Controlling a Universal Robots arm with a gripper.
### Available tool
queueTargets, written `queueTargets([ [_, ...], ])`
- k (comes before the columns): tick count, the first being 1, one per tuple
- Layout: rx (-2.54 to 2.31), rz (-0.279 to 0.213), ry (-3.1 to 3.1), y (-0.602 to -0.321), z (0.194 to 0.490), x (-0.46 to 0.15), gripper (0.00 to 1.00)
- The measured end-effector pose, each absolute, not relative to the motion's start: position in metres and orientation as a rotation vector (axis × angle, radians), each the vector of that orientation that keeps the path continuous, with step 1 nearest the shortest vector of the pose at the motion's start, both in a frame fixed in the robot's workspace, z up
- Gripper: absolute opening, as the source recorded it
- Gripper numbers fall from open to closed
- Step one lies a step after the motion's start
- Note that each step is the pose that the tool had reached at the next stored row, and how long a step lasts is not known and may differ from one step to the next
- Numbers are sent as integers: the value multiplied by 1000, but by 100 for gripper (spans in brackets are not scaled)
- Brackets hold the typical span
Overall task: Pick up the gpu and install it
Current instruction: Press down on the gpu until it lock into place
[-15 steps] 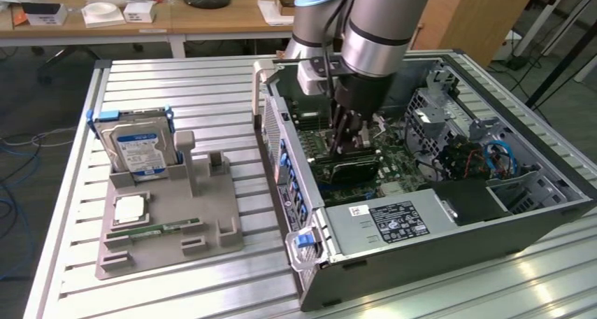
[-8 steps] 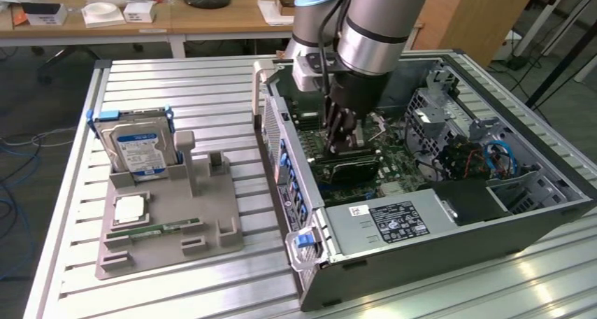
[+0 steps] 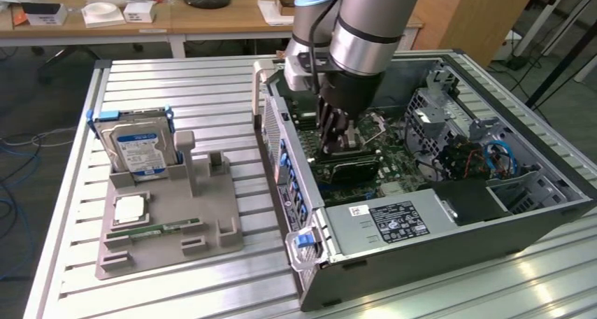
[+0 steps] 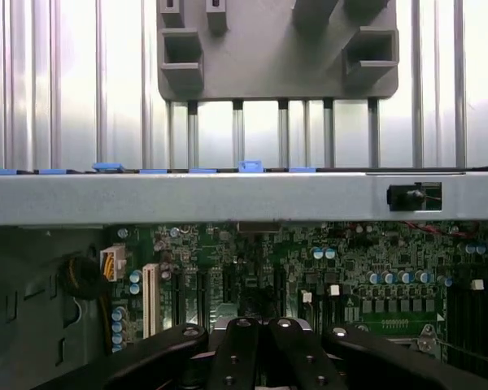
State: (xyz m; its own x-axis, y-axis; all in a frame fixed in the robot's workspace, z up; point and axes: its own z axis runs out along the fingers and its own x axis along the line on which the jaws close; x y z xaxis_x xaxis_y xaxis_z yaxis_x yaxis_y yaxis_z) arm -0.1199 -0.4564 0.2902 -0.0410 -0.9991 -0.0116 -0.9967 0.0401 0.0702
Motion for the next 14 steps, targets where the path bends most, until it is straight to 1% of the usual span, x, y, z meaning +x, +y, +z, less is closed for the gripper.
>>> queueTargets([
  [14, 2119, -97, -2260, -455, 291, -132, 11],
])
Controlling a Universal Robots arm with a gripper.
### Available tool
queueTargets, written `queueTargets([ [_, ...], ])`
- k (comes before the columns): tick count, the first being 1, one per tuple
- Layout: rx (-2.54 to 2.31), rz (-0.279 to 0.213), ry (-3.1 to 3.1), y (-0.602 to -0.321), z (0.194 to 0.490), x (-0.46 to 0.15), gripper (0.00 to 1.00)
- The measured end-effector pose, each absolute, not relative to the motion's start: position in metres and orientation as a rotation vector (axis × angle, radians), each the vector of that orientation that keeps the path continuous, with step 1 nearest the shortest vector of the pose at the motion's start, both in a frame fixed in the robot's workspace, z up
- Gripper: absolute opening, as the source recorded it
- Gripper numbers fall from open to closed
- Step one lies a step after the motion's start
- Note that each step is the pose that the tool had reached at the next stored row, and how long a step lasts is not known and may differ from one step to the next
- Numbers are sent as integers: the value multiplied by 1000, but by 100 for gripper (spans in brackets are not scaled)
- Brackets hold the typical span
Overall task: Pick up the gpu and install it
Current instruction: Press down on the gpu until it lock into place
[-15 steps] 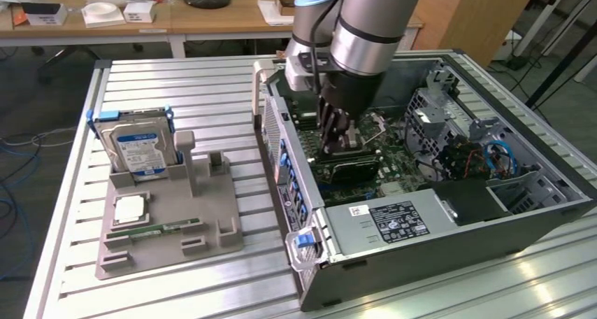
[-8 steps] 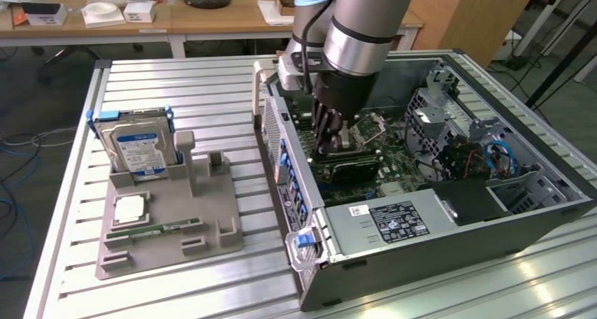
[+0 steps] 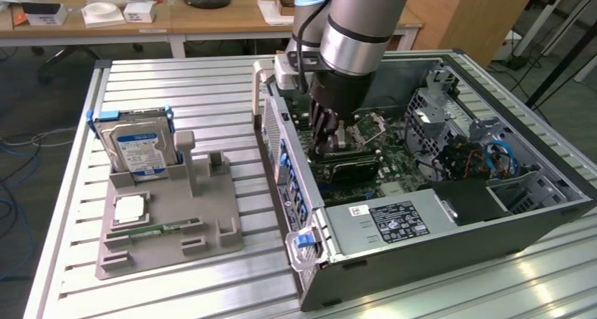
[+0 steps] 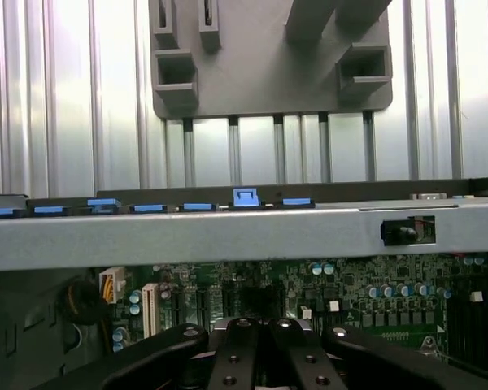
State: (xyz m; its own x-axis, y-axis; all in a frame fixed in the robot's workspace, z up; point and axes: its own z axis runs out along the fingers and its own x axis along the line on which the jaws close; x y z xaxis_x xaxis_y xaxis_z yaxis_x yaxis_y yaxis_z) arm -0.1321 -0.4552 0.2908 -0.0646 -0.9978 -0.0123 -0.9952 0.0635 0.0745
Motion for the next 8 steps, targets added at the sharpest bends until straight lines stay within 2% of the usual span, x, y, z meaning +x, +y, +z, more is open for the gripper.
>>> queueTargets([
  [8, 2115, -97, -2264, -453, 292, -139, 11],
])
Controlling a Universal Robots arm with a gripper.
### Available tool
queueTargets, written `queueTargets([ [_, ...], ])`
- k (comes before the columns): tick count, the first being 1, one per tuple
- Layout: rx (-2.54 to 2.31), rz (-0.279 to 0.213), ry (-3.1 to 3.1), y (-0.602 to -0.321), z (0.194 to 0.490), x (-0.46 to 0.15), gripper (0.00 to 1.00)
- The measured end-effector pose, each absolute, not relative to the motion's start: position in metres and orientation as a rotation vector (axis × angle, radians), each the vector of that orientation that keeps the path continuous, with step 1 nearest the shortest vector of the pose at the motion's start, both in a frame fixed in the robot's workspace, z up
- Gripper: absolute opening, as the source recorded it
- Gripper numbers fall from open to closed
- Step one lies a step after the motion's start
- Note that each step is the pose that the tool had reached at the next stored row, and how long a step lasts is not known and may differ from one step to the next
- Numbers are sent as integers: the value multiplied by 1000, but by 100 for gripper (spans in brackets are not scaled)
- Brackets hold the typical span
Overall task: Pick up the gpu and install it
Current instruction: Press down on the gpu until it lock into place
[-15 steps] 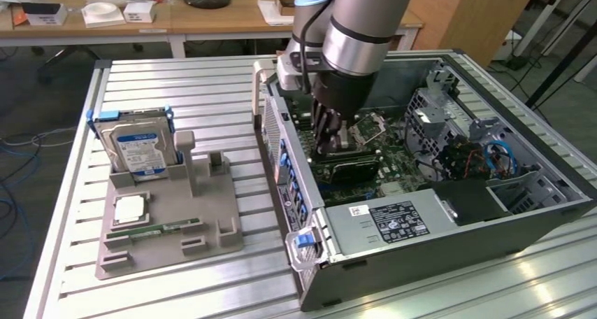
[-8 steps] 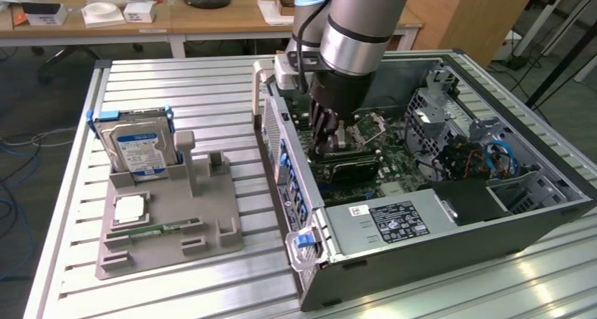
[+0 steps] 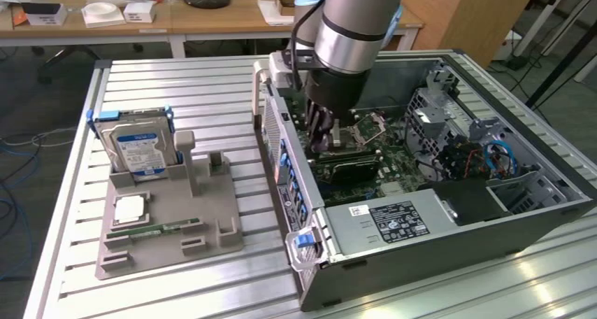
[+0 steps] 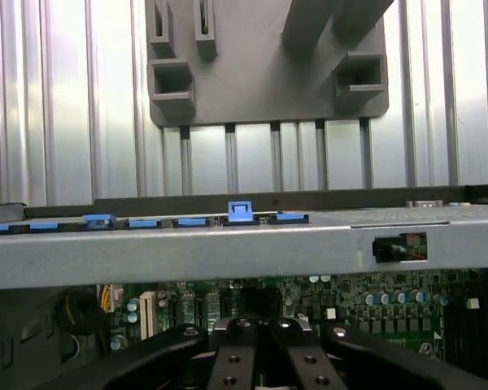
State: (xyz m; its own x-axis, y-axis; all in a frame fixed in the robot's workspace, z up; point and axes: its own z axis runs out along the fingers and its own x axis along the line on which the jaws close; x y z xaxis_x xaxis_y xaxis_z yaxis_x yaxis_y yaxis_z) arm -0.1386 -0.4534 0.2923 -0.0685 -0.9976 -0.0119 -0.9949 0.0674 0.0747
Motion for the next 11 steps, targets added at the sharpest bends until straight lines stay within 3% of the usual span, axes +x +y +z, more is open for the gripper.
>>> queueTargets([
  [11, 2112, -98, -2267, -453, 297, -144, 11],
])
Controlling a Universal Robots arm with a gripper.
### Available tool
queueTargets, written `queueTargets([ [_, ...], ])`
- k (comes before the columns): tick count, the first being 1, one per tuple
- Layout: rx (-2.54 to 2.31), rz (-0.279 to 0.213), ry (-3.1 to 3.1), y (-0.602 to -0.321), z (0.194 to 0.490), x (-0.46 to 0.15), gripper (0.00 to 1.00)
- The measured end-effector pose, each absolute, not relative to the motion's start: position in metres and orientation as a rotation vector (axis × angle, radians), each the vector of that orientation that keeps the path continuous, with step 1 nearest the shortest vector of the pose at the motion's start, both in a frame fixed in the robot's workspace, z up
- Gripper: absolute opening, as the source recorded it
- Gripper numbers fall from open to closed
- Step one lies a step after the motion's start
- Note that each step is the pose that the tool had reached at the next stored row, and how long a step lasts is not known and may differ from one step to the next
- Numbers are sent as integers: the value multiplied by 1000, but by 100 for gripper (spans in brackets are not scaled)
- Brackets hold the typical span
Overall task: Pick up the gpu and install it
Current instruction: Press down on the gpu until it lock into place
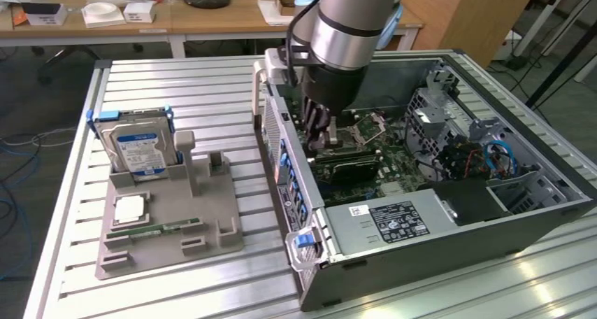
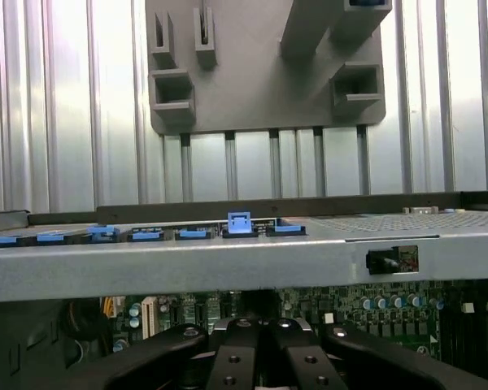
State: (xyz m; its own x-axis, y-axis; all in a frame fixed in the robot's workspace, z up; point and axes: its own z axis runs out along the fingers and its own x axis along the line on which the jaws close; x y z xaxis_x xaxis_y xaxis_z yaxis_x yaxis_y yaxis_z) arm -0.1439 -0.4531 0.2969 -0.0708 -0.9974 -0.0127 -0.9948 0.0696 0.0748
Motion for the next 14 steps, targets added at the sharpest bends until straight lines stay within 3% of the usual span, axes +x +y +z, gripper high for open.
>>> queueTargets([
  [14, 2116, -98, -2263, -454, 297, -148, 11],
])
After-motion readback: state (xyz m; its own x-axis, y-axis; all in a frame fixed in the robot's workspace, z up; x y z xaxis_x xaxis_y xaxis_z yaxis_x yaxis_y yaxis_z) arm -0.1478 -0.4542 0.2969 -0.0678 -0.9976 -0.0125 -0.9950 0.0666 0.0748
